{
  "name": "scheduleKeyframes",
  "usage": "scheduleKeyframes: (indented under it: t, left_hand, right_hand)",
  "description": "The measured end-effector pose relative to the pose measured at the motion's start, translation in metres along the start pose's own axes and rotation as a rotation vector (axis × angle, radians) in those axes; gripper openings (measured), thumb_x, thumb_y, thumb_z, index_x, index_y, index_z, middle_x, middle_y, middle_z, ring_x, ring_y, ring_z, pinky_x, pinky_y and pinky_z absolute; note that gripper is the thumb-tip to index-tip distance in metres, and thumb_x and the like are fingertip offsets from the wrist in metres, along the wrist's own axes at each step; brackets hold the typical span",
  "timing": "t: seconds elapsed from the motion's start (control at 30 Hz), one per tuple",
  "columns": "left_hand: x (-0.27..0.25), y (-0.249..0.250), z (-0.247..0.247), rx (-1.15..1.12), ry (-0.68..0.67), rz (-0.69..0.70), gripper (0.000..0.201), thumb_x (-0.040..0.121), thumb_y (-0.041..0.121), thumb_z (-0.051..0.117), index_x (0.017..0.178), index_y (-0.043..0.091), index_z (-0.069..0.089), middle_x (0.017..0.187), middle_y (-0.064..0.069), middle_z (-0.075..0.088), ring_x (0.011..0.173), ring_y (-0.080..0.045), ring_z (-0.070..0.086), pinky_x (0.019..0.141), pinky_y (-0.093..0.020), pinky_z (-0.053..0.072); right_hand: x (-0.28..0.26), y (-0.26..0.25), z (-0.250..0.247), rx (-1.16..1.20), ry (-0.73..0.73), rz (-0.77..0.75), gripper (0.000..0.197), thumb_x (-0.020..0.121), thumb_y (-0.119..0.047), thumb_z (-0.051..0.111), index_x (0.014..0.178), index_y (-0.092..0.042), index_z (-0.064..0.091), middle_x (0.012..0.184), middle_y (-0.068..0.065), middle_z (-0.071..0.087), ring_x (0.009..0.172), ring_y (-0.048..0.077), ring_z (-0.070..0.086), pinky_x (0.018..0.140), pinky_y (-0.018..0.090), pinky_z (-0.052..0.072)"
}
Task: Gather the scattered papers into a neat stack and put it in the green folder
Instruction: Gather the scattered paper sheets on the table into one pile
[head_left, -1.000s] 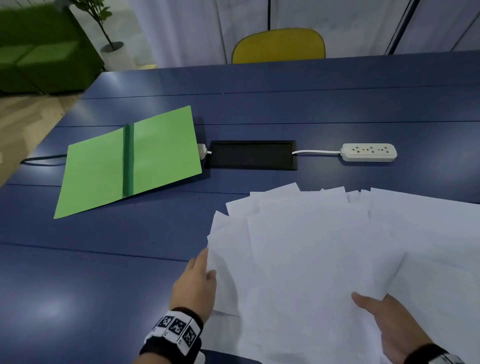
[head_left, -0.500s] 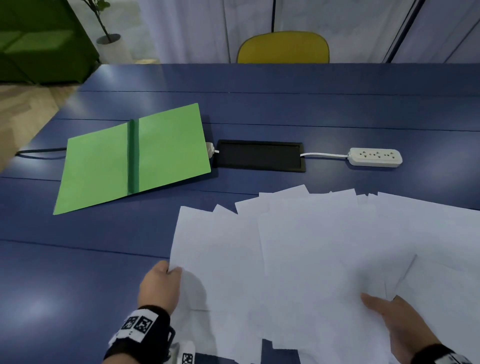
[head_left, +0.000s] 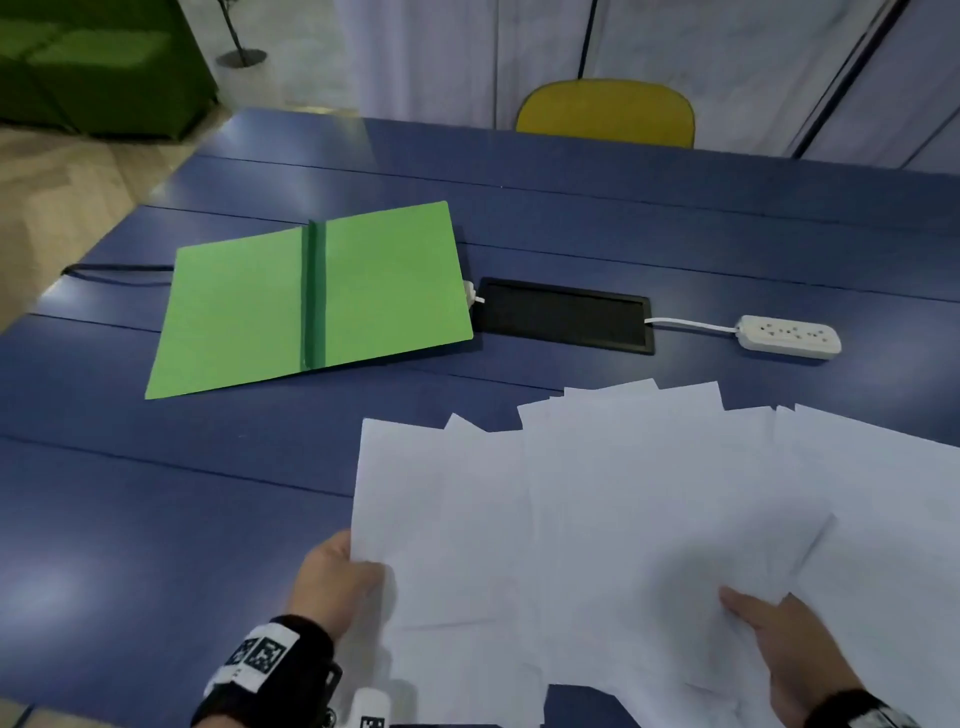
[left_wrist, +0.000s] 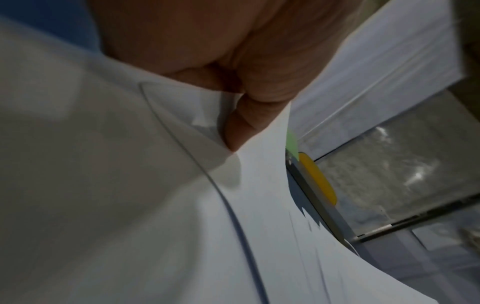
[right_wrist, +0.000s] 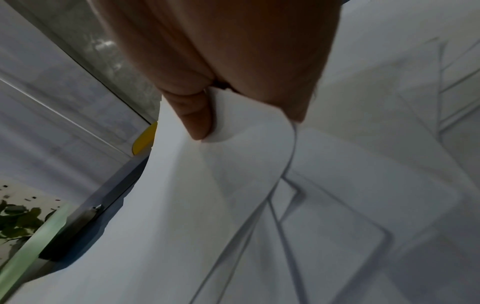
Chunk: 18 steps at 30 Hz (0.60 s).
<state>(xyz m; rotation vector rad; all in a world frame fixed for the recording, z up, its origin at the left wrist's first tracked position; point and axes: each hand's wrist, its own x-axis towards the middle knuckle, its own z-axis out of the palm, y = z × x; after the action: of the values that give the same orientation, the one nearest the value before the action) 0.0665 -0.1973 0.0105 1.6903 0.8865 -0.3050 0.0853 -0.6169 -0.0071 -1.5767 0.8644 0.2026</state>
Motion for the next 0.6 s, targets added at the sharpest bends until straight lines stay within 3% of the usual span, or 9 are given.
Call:
scheduleKeyframes:
  t: [0.13,0.2,0.23,0.3,0.33,0.4,0.47,0.53,0.6]
  left_hand:
    - [-0.002,0.028,-0.062,0.173,0.22,0.176,0.023,0.08,0.002,0.058,0.086,0.019,0.071,0.081,-0.004,0.073,0.078,-0.026,0.066,0.066,-0.034,0.051]
    - [-0.005,0.038,-0.093,0.117,0.274,0.209,0.017,0.075,0.009,0.058,0.083,0.019,0.07,0.074,-0.008,0.072,0.07,-0.03,0.066,0.065,-0.04,0.055]
    - [-0.005,0.042,-0.109,0.07,0.296,0.221,0.016,0.074,0.01,0.058,0.082,0.017,0.069,0.069,-0.009,0.071,0.062,-0.03,0.064,0.06,-0.042,0.055]
    - [-0.001,0.046,-0.136,0.005,0.333,0.226,0.012,0.072,0.017,0.064,0.083,0.015,0.068,0.069,-0.013,0.07,0.058,-0.026,0.06,0.057,-0.041,0.054]
    - [0.006,0.045,-0.149,-0.006,0.338,0.242,0.021,0.068,0.025,0.069,0.087,0.015,0.069,0.077,-0.015,0.073,0.064,-0.026,0.062,0.063,-0.046,0.055]
    - [0.018,0.044,-0.163,-0.129,0.314,0.251,0.031,0.069,0.024,0.074,0.098,0.013,0.07,0.1,-0.02,0.074,0.084,-0.029,0.067,0.085,-0.053,0.052]
    - [0.021,0.046,-0.161,-0.281,0.233,0.266,0.028,0.083,0.003,0.066,0.111,0.006,0.068,0.112,-0.019,0.072,0.099,-0.031,0.068,0.098,-0.049,0.049]
    - [0.019,0.05,-0.147,-0.345,0.132,0.265,0.032,0.088,-0.008,0.056,0.117,0.001,0.065,0.109,-0.014,0.074,0.098,-0.028,0.071,0.092,-0.039,0.056]
    - [0.014,0.053,-0.127,-0.375,0.043,0.269,0.032,0.088,-0.011,0.053,0.115,0.002,0.066,0.103,-0.011,0.076,0.091,-0.023,0.073,0.083,-0.031,0.059]
  right_hand:
    - [-0.001,0.002,0.009,-0.015,0.037,-0.021,0.014,0.089,0.004,0.065,0.09,-0.009,0.069,0.088,0.009,0.073,0.1,0.039,0.066,0.101,0.057,0.048]
    - [-0.003,0.004,0.016,-0.006,0.03,-0.008,0.012,0.089,0.004,0.065,0.092,-0.007,0.07,0.077,0.004,0.077,0.095,0.036,0.067,0.1,0.055,0.048]
    - [-0.006,0.005,0.021,0.004,0.016,0.006,0.012,0.09,0.004,0.064,0.095,-0.005,0.07,0.073,0.002,0.078,0.092,0.035,0.068,0.098,0.052,0.049]
    - [-0.011,0.005,0.03,0.012,-0.023,0.022,0.015,0.091,0.003,0.063,0.104,0.0,0.07,0.084,0.01,0.077,0.093,0.035,0.069,0.097,0.052,0.05]
    - [-0.013,0.005,0.036,0.014,-0.047,0.027,0.016,0.091,0.003,0.063,0.106,0.0,0.069,0.092,0.015,0.075,0.095,0.036,0.069,0.097,0.051,0.05]
    - [-0.019,0.004,0.048,0.02,-0.098,0.025,0.016,0.092,0.003,0.062,0.107,-0.001,0.068,0.099,0.016,0.073,0.094,0.033,0.068,0.095,0.048,0.05]
    - [-0.023,0.005,0.062,0.0,-0.144,0.026,0.019,0.092,0.003,0.062,0.11,-0.001,0.068,0.103,0.017,0.074,0.098,0.034,0.069,0.097,0.048,0.05]
    - [-0.027,0.007,0.075,-0.034,-0.171,0.028,0.02,0.091,0.0,0.065,0.111,0.0,0.068,0.107,0.019,0.075,0.099,0.036,0.07,0.098,0.053,0.052]
    - [-0.032,0.006,0.085,-0.055,-0.192,0.045,0.016,0.091,-0.002,0.067,0.106,0.003,0.067,0.104,0.021,0.074,0.088,0.036,0.069,0.085,0.046,0.057]
